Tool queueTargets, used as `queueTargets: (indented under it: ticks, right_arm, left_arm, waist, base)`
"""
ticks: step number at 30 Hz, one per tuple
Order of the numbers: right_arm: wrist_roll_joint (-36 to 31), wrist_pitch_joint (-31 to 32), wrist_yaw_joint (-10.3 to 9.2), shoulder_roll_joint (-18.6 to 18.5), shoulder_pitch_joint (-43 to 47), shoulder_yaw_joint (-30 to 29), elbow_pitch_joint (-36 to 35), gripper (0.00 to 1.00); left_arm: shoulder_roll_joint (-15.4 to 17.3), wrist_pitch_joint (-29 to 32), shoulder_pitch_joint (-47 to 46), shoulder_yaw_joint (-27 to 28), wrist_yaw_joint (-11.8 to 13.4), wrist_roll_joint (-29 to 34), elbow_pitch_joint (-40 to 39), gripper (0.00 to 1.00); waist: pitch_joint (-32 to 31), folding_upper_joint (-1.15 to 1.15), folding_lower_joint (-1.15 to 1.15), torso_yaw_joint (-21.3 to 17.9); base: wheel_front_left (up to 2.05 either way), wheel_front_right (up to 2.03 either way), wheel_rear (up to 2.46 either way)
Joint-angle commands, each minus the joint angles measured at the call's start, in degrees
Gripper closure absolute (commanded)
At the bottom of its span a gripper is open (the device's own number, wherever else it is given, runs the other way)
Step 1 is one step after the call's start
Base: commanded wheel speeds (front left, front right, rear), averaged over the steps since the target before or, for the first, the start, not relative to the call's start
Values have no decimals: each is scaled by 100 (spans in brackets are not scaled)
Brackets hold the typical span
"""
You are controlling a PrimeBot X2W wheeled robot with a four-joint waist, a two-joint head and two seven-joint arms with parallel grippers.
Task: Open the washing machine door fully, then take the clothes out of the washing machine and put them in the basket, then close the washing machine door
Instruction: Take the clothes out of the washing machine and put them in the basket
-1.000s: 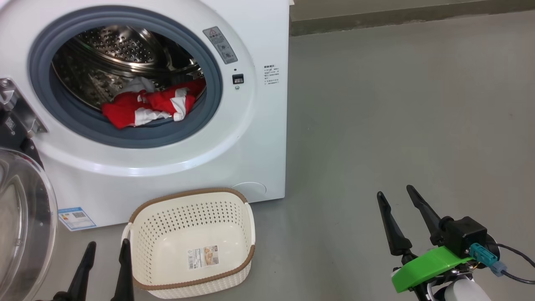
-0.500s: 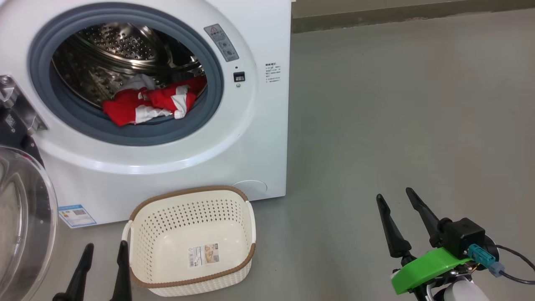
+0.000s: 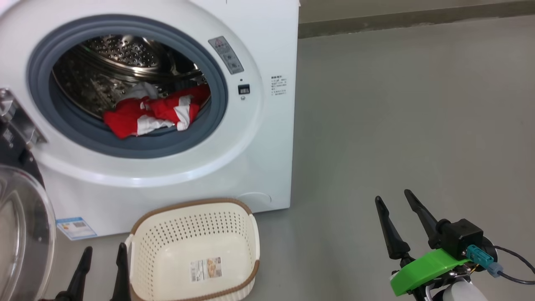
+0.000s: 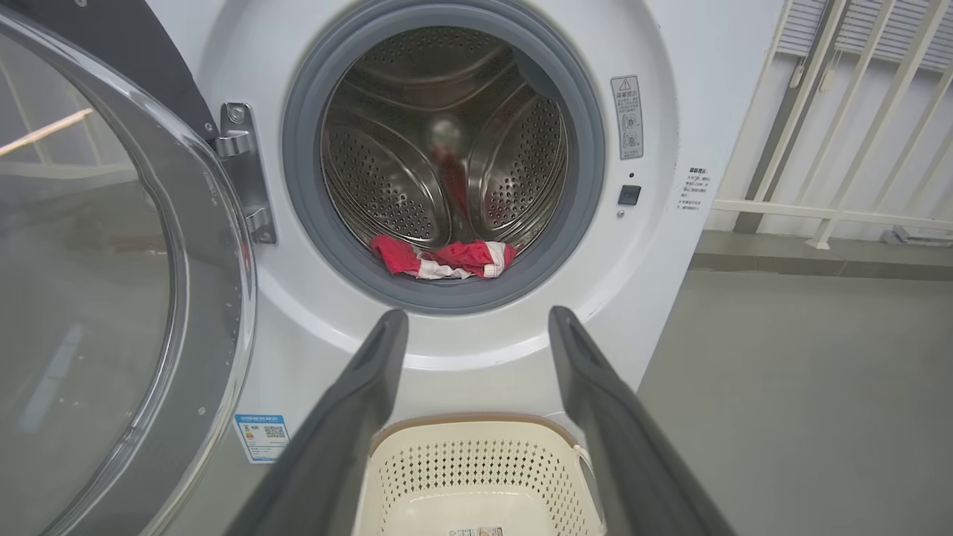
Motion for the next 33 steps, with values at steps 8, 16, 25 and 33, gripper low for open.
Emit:
queueTargets:
  ticks: [8, 16, 25, 33]
  right_arm:
    - [72, -52, 39, -46, -156, 193, -107, 0]
    - [79, -52, 39, -47, -130, 207, -94, 0]
    - [100, -52, 39, -40, -100, 193, -106, 0]
    - [107, -52, 39, -22, -117, 235, -120, 0]
  left_arm:
    - [73, -70, -292, 223, -90, 1, -156, 0]
    - [69, -70, -262, 235, -122, 25, -133, 0]
    - [46, -70, -229, 207, -148, -36, -177, 0]
    - [41, -70, -204, 272, -154, -19, -219, 0]
  waist:
    - [-12, 0, 0, 18]
    - [-62, 0, 0, 16]
    - [-125, 0, 0, 32]
    - [-70, 0, 0, 30]
  base:
    - [178, -178, 0]
    - [74, -74, 0]
    - [1, -1, 0]
    - [0, 0, 0]
